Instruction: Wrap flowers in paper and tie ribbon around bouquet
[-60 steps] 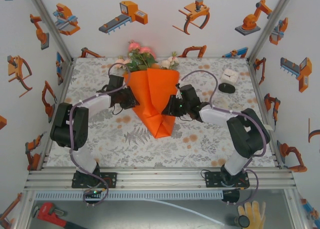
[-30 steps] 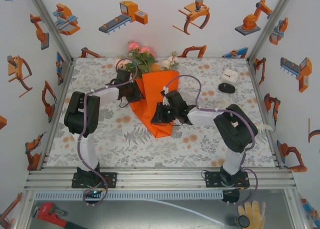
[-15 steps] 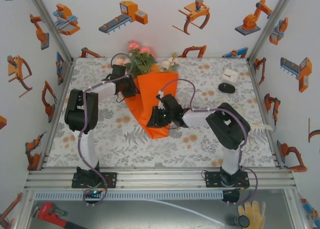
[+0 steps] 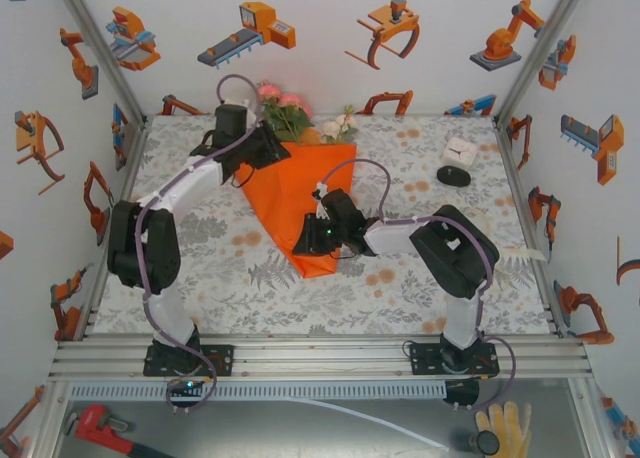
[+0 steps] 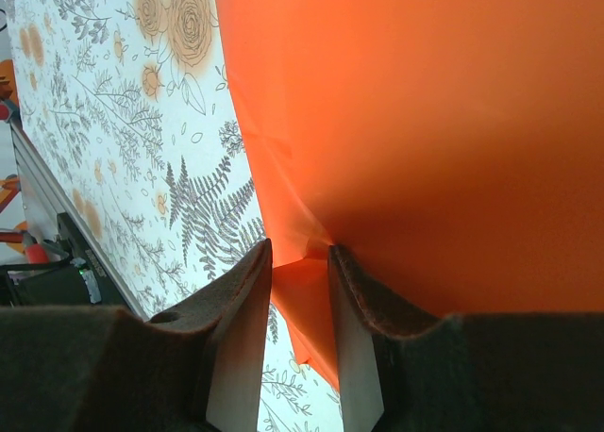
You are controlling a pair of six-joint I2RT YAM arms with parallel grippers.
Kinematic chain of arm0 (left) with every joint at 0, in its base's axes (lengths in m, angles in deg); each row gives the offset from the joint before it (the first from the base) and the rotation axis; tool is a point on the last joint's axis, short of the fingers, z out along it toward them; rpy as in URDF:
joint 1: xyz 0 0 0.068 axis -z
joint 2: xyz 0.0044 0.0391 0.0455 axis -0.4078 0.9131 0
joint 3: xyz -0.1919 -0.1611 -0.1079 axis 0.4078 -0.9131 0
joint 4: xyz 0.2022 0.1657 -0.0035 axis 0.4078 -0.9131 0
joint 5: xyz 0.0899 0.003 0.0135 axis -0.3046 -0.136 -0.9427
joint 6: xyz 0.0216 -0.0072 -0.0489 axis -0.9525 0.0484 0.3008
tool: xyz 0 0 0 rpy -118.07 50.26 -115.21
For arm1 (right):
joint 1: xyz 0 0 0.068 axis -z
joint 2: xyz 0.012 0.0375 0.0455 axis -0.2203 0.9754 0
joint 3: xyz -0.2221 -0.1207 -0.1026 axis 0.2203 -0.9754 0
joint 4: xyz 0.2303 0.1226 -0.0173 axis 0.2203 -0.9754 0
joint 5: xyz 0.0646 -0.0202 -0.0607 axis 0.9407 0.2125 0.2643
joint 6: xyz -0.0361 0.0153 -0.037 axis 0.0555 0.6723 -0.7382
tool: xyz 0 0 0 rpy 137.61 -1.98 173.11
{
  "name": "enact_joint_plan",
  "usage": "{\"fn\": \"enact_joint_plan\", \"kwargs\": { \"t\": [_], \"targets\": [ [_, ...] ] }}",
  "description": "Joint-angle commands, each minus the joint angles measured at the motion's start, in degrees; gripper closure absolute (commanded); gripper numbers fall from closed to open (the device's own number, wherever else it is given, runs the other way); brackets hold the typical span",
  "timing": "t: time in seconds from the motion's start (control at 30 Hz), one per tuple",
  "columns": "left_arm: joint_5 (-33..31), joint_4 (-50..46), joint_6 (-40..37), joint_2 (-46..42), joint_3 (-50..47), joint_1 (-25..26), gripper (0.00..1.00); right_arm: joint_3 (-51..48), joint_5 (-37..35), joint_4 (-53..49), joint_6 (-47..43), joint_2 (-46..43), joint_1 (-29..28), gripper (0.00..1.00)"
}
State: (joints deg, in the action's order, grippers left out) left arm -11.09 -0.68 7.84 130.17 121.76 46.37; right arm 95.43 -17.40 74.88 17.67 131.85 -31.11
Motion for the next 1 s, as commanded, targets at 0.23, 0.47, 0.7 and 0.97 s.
{"fn": "enact_joint_plan", "kwargs": {
  "t": [0.23, 0.47, 0.7, 0.97],
  "targets": [
    [2.56, -1.28, -1.03, 18.75, 9.55, 6.68, 0.62, -0.56, -0.09, -2.07, 0.15, 1.00, -0.97, 0.67],
    [3.67, -0.13, -3.83, 22.54, 9.40, 6.06, 0.62, -0.20, 1.31, -7.07, 1.82, -6.69, -1.11, 0.67],
    [5.74, 1.81, -4.18, 21.54, 7.90, 5.97, 0.62, -3.97, -2.43, -9.63, 1.14, -15.09, -0.60, 0.65],
    [5.60, 1.09, -4.57, 21.84, 9.77, 5.72, 0.62, -11.17, 0.77, -5.79, 1.71, -10.13, -0.41, 0.66]
  ]
}}
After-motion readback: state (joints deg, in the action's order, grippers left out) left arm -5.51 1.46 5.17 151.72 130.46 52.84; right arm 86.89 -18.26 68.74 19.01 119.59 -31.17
